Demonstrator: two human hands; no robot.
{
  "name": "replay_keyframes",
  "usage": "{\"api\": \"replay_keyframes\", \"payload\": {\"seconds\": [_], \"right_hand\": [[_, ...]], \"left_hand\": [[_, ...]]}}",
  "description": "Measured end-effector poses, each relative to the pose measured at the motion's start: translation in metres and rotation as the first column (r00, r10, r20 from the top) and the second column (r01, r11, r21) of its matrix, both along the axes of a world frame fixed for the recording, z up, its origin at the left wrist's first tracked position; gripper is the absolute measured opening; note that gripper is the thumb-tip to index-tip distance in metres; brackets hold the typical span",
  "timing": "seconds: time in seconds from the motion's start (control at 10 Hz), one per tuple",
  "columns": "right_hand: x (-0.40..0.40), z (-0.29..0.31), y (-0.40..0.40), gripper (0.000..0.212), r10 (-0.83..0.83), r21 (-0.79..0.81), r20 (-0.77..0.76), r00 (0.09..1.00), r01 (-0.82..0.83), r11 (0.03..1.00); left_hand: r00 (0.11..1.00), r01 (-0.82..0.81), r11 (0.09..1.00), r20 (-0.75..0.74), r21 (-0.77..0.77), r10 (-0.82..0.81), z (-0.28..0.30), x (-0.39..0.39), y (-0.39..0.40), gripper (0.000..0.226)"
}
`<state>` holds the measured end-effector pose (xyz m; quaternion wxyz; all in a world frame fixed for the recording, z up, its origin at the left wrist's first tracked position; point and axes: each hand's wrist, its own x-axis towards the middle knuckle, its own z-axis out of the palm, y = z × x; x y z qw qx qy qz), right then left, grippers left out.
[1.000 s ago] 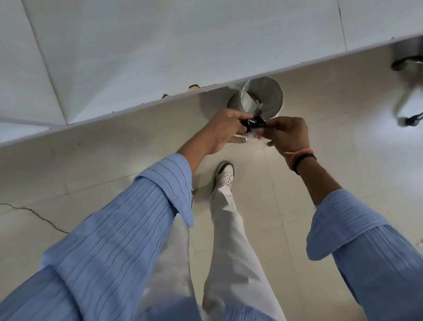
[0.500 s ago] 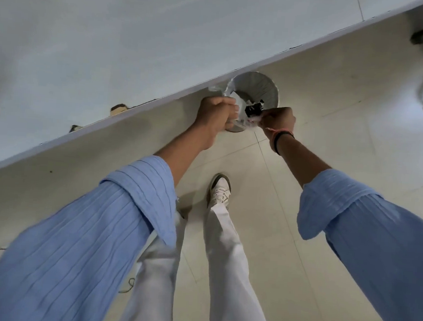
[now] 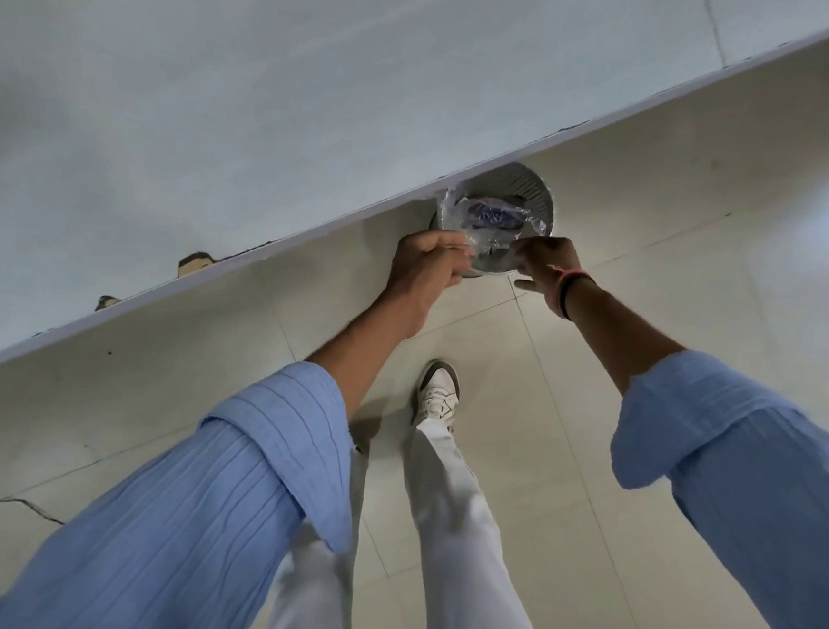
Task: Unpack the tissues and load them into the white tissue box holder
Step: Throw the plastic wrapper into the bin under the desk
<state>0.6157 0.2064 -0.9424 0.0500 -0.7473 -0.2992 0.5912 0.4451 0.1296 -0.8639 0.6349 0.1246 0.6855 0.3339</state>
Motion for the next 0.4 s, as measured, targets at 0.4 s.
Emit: {"api": "replay_keyframes", "payload": {"seconds": [0.4], "right_hand": [[-0.029, 0.161, -0.063, 0.018, -0.190, 0.113, -0.346, 0.919, 0.242, 0.964]], "left_hand": [[0.991, -0.088, 0.986, 0.110, 0.144, 0.072, 0.120, -0.030, -0.041, 0.024]]}}
